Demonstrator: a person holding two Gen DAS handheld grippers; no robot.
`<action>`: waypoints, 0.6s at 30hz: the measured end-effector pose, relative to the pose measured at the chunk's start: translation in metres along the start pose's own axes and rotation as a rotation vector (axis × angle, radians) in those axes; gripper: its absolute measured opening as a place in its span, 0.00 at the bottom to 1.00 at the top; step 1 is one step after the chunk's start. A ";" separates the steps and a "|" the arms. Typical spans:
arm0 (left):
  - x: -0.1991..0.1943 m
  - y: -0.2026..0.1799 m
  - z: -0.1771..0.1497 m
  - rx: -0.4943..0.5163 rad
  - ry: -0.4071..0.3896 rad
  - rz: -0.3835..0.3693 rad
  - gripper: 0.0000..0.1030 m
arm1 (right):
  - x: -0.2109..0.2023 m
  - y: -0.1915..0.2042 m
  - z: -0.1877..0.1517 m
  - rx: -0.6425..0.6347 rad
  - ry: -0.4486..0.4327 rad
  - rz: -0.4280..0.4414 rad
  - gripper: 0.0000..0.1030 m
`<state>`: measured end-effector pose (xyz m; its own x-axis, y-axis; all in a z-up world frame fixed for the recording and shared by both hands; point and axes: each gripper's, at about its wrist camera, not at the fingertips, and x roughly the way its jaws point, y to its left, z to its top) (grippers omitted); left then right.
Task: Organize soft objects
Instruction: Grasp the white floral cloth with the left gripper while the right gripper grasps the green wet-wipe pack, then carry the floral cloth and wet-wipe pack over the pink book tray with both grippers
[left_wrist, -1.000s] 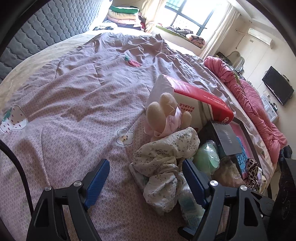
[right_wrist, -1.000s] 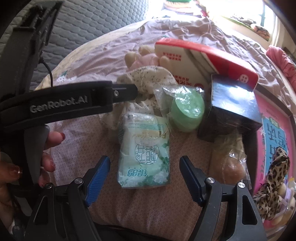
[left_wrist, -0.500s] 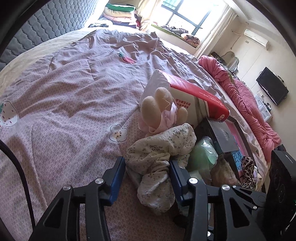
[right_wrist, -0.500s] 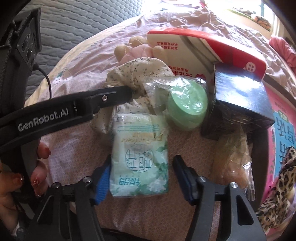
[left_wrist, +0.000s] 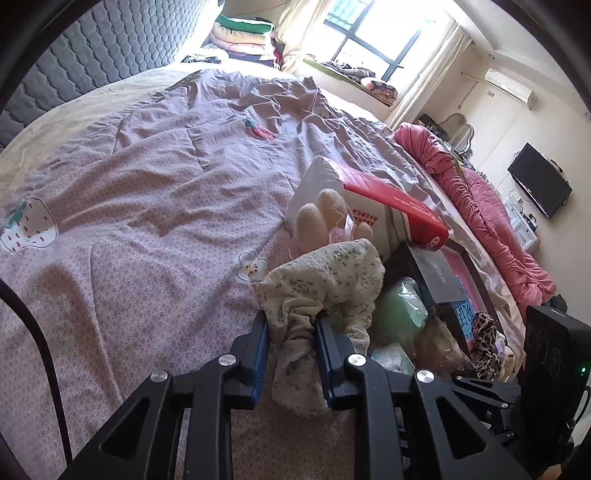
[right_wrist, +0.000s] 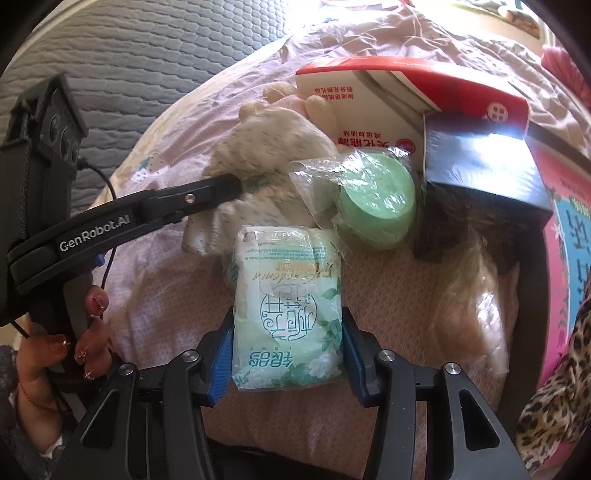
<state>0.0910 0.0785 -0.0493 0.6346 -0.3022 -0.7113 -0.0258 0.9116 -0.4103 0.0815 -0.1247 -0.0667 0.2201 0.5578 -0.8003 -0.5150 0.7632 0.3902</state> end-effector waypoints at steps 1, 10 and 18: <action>-0.004 0.001 0.000 -0.003 -0.008 0.001 0.23 | -0.002 0.000 -0.001 0.004 -0.001 0.009 0.51; -0.031 0.002 -0.001 -0.022 -0.065 0.000 0.18 | -0.017 0.007 -0.009 -0.013 -0.034 0.020 0.51; -0.050 -0.018 -0.008 0.005 -0.084 -0.013 0.18 | -0.035 0.008 -0.017 -0.010 -0.078 0.019 0.51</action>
<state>0.0535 0.0748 -0.0115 0.6972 -0.2894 -0.6558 -0.0137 0.9093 -0.4159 0.0557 -0.1435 -0.0429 0.2740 0.5962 -0.7547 -0.5282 0.7491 0.4000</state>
